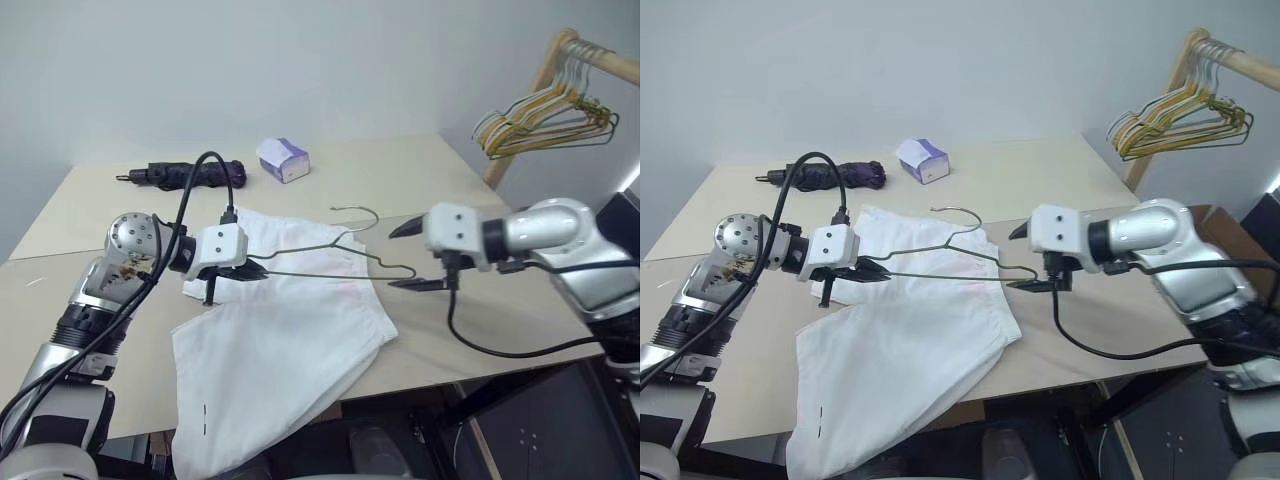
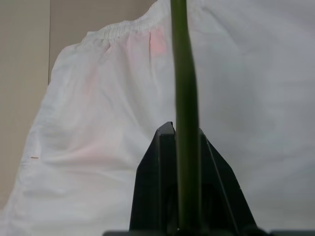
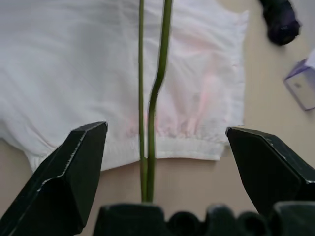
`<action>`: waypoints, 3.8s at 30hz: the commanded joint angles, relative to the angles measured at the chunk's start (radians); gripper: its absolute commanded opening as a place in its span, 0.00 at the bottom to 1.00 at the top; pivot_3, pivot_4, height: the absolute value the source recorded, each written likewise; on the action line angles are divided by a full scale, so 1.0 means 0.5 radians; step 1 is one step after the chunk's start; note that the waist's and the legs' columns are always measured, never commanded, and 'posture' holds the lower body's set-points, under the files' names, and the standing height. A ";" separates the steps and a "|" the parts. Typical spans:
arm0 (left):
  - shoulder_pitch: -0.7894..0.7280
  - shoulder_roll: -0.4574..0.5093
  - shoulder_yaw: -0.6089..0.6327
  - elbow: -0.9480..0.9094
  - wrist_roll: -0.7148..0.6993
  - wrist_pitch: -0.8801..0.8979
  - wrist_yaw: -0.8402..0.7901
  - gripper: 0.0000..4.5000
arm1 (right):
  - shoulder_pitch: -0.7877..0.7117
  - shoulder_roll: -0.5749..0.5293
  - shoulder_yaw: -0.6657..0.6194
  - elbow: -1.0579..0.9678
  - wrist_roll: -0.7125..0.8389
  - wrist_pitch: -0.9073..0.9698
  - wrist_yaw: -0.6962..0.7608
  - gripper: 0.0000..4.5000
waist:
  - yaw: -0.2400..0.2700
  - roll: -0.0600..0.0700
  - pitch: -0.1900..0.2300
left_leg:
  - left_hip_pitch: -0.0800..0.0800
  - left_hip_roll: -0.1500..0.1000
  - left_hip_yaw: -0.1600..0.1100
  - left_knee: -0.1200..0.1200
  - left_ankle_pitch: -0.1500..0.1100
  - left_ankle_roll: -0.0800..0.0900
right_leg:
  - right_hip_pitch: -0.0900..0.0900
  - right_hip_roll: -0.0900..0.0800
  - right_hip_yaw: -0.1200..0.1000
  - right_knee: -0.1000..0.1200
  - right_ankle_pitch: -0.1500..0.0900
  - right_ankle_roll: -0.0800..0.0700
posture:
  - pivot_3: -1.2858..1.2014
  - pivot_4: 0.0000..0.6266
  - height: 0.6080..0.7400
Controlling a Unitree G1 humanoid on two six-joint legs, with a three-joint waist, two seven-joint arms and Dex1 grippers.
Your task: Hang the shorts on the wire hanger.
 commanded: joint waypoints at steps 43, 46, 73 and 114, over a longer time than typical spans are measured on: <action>0.370 0.010 0.766 -0.518 -0.882 0.682 0.206 1.00 | 0.752 -0.179 -0.898 -0.099 0.396 1.385 0.161 0.00 | 0.084 0.001 0.000 | -0.005 0.000 0.001 0.002 0.000 0.000 | -0.008 0.000 0.001 0.007 -0.001 0.001 | 0.44 0.00 1.00; 0.498 0.026 0.775 -0.691 -0.953 0.745 0.216 1.00 | 0.743 -0.197 -0.879 0.066 0.495 1.703 0.160 0.00 | 0.104 0.001 -0.001 | -0.004 0.000 0.001 0.005 0.000 0.000 | -0.005 0.000 0.000 0.007 -0.001 0.001 | 0.45 0.00 1.00; 0.695 0.078 0.775 -0.866 -0.989 0.724 0.209 1.00 | 0.901 -0.235 -0.928 0.424 0.589 1.684 0.291 0.00 | 0.212 0.002 -0.001 | -0.007 0.000 0.004 0.004 -0.002 0.001 | -0.006 0.000 0.000 0.001 -0.002 -0.002 | 0.46 0.00 1.00; 0.738 0.100 0.777 -0.840 -0.875 0.586 0.283 1.00 | -0.088 0.204 -0.234 1.440 -0.047 1.214 0.550 0.00 | 0.255 0.003 0.000 | -0.012 0.000 0.006 0.002 -0.002 -0.001 | -0.014 0.000 0.001 0.002 -0.001 -0.002 | 0.49 0.00 1.00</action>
